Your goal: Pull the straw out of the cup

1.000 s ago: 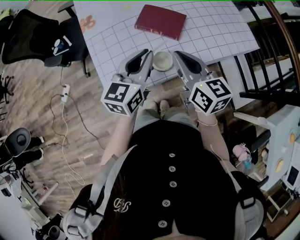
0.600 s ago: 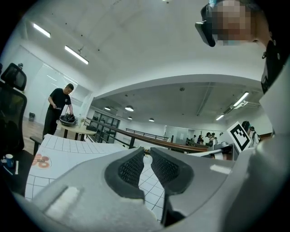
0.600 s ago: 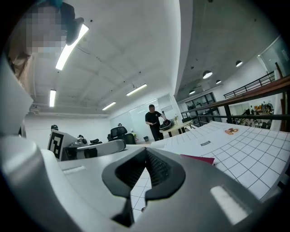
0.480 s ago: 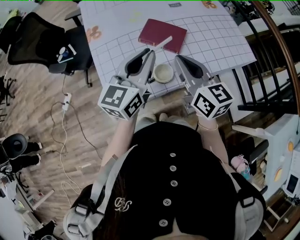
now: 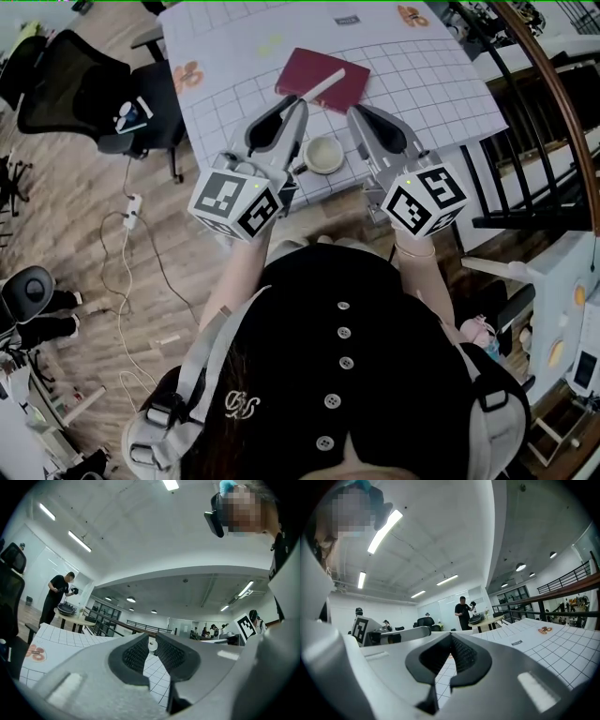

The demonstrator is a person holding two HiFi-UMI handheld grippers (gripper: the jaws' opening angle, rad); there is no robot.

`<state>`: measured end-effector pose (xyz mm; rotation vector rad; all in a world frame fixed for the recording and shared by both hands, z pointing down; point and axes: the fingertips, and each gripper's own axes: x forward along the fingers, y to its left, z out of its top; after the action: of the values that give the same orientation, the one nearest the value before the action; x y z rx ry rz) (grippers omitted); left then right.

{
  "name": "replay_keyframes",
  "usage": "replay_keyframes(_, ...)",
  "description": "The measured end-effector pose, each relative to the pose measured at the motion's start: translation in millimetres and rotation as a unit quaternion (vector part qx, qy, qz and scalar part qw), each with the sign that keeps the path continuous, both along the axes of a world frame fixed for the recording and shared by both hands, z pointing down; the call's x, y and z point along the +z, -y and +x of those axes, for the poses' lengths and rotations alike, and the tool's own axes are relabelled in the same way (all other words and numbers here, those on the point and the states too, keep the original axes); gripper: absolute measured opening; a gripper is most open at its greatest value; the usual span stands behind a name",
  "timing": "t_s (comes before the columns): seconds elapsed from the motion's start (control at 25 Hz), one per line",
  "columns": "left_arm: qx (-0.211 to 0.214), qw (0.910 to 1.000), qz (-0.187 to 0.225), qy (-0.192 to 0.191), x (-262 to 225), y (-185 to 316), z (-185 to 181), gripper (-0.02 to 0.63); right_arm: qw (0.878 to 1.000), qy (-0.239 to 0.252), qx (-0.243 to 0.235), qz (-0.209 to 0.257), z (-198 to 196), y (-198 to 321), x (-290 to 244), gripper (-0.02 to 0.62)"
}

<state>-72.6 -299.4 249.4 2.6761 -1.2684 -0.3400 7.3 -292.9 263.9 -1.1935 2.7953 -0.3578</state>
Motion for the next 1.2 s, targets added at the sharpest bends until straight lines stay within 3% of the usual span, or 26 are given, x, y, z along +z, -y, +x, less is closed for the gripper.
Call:
replay_keyframes(0.28,0.009,0.9998,0.009,-0.014,-6.0,0.2,1.1,0.043,0.999,-0.013,-0.026,0.020,-15.6,-6.3,-9.9,-0.001)
replay_keyframes(1.2,0.011,0.9997,0.001,-0.021,-3.4,-6.8,-2.9,0.043,0.999,-0.027,-0.008,0.020,-7.5,-7.7,-10.3,-0.002)
